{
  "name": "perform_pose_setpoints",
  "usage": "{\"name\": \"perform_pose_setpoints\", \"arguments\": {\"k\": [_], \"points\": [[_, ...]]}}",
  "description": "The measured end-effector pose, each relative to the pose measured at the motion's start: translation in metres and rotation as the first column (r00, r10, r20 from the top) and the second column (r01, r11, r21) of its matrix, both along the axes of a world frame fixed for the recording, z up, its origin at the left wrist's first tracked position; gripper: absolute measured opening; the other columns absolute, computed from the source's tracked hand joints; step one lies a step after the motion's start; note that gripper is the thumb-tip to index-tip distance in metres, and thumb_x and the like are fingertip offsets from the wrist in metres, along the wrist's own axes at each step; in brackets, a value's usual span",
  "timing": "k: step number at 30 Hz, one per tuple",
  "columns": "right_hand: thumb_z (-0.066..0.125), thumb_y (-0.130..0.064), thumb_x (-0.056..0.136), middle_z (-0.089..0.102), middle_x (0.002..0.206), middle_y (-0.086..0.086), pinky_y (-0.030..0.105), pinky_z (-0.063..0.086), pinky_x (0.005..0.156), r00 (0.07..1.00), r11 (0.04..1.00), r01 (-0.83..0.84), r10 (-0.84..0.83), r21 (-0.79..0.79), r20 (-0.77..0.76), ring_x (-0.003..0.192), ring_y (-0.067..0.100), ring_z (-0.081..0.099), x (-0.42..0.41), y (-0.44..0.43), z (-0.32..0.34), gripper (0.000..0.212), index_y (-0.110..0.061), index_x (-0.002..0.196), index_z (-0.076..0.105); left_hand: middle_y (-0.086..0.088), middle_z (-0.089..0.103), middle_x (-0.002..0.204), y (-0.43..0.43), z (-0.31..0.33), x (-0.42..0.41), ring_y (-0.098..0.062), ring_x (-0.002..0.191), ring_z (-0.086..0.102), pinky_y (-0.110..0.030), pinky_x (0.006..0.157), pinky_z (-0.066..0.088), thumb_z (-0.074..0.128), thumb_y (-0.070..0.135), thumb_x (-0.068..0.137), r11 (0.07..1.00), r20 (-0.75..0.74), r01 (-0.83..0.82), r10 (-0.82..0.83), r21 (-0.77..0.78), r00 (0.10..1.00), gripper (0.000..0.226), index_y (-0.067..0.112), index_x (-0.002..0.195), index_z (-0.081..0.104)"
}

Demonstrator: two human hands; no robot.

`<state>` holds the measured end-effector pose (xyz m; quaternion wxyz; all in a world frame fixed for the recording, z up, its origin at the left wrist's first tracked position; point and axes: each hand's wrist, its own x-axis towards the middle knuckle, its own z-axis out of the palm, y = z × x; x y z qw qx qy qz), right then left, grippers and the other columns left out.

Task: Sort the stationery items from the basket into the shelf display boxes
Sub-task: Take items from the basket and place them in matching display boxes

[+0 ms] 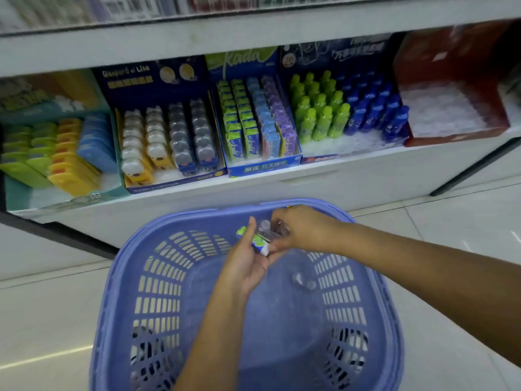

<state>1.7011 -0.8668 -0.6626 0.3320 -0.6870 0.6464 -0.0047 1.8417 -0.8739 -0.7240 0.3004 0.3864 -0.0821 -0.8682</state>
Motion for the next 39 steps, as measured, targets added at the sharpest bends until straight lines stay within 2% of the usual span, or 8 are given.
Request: {"name": "perform_pose_setpoints", "arguments": {"k": [7, 14, 19, 25, 28, 31, 35, 39], "points": [[0.061, -0.045, 0.084, 0.06, 0.063, 0.002, 0.025, 0.038, 0.05, 0.938, 0.935, 0.339, -0.327, -0.103, 0.116, 0.059, 0.017, 0.055, -0.046, 0.005, 0.076, 0.036, -0.01, 0.074, 0.062, -0.018, 0.073, 0.09, 0.005, 0.076, -0.043, -0.028, 0.078, 0.073, -0.038, 0.059, 0.06, 0.045, 0.032, 0.096, 0.999, -0.083, 0.022, -0.025, -0.038, 0.996, 0.037, 0.0, 0.099, 0.063], [0.054, -0.034, 0.088, 0.048, 0.053, -0.005, 0.017, 0.031, 0.044, 0.226, 0.448, 0.873, -0.723, 0.194, 0.653, 0.043, 0.009, 0.047, -0.168, -0.002, 0.122, 0.028, -0.022, 0.063, 0.048, -0.019, 0.072, 0.091, -0.004, 0.125, -0.105, -0.029, 0.079, 0.072, -0.032, 0.062, 0.06, 0.043, 0.032, 0.098, 0.955, 0.036, 0.178, -0.174, -0.236, 0.984, 0.038, -0.001, 0.1, 0.063], [0.061, -0.066, 0.074, 0.047, 0.046, -0.002, 0.012, 0.015, 0.031, 0.091, 0.431, 0.831, -0.728, 0.351, 0.679, 0.032, 0.007, 0.028, -0.238, -0.011, 0.123, 0.051, -0.018, 0.064, 0.046, -0.023, 0.071, 0.096, -0.011, 0.147, -0.144, -0.032, 0.082, 0.071, -0.035, 0.065, 0.06, 0.045, 0.027, 0.098, 0.925, 0.028, 0.234, -0.237, -0.301, 0.971, 0.035, -0.004, 0.106, 0.06], [0.078, -0.037, 0.073, 0.058, 0.063, 0.003, 0.018, 0.031, 0.034, 0.405, 0.284, 0.911, -0.748, -0.298, 0.525, 0.047, 0.011, 0.045, -0.269, -0.042, 0.111, 0.034, -0.012, 0.062, 0.058, -0.026, 0.07, 0.097, -0.02, 0.152, -0.175, -0.035, 0.085, 0.071, -0.038, 0.068, 0.061, 0.049, 0.026, 0.097, 0.923, 0.025, 0.234, -0.238, -0.306, 0.971, 0.032, -0.004, 0.102, 0.061], [0.077, -0.024, 0.074, 0.065, 0.08, 0.009, 0.014, 0.035, 0.052, 0.608, 0.368, 0.732, -0.733, -0.574, 0.305, 0.07, 0.017, 0.062, -0.269, -0.057, 0.102, 0.029, 0.001, 0.085, 0.068, -0.026, 0.07, 0.098, -0.024, 0.15, -0.182, -0.036, 0.088, 0.07, -0.039, 0.069, 0.061, 0.05, 0.025, 0.096, 0.927, 0.03, 0.227, -0.229, -0.3, 0.973, 0.034, -0.005, 0.11, 0.058], [0.071, -0.005, 0.078, 0.07, 0.098, 0.02, 0.001, 0.035, 0.058, 0.739, 0.454, 0.656, -0.547, -0.602, 0.393, 0.065, 0.01, 0.059, -0.259, -0.064, 0.092, 0.025, 0.005, 0.1, 0.068, -0.027, 0.069, 0.1, -0.027, 0.149, -0.183, -0.038, 0.09, 0.07, -0.039, 0.068, 0.06, 0.052, 0.025, 0.095, 0.93, 0.032, 0.223, -0.223, -0.293, 0.974, 0.034, -0.006, 0.108, 0.06], [0.074, -0.01, 0.076, 0.068, 0.093, 0.007, 0.015, 0.041, 0.071, 0.722, 0.406, 0.666, -0.563, -0.626, 0.403, 0.082, 0.015, 0.061, -0.258, -0.072, 0.071, 0.039, -0.002, 0.112, 0.062, -0.027, 0.069, 0.102, -0.035, 0.148, -0.177, -0.037, 0.089, 0.07, -0.037, 0.065, 0.06, 0.051, 0.025, 0.096, 0.929, 0.039, 0.219, -0.217, -0.297, 0.975, 0.033, -0.005, 0.104, 0.061], [0.072, -0.008, 0.07, 0.072, 0.086, 0.005, 0.027, 0.051, 0.078, 0.646, 0.314, 0.743, -0.567, -0.591, 0.511, 0.081, 0.018, 0.066, -0.267, -0.077, 0.066, 0.021, -0.006, 0.091, 0.07, -0.026, 0.07, 0.101, -0.045, 0.148, -0.171, -0.036, 0.089, 0.07, -0.038, 0.066, 0.06, 0.051, 0.025, 0.095, 0.93, 0.033, 0.205, -0.205, -0.306, 0.978, 0.036, -0.006, 0.113, 0.058]]}}
